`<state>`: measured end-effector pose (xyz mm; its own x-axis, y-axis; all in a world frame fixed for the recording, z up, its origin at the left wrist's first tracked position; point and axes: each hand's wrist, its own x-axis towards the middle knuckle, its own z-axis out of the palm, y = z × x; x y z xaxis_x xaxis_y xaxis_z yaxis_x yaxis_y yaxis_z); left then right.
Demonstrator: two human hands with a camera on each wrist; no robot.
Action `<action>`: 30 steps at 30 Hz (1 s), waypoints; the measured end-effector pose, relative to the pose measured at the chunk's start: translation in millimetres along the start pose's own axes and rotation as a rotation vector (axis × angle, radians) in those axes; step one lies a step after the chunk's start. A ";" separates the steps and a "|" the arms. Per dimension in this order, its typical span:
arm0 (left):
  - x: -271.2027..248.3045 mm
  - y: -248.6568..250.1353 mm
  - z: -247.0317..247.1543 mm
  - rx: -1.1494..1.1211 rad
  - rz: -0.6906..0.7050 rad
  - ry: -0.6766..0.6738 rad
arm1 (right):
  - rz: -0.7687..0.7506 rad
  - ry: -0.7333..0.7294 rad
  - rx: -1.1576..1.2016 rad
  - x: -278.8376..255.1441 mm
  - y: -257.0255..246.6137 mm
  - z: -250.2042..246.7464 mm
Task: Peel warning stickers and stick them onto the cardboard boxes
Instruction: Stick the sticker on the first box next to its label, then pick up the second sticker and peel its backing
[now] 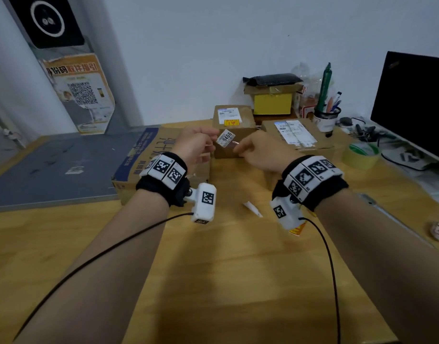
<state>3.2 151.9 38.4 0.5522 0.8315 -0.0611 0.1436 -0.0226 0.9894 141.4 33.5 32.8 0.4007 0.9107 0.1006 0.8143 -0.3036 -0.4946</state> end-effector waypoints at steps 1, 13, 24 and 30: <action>0.7 -0.7 7.0 -0.003 -0.004 -0.009 | 0.013 0.070 0.044 -4.8 5.1 -5.6; -5.9 -1.1 120.5 -0.032 -0.191 -0.300 | 0.551 0.305 0.047 -34.0 103.8 -47.7; -51.5 14.9 91.1 -0.081 -0.081 -0.081 | 0.386 0.377 0.419 -56.3 65.3 -32.1; -78.4 14.8 51.6 0.005 -0.054 0.000 | 0.329 0.278 0.410 -62.8 28.1 -15.9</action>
<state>4.4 57.8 51.0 0.5432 0.8317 -0.1148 0.1776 0.0199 0.9839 145.9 -36.6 26.4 0.7446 0.6626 0.0807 0.4226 -0.3743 -0.8254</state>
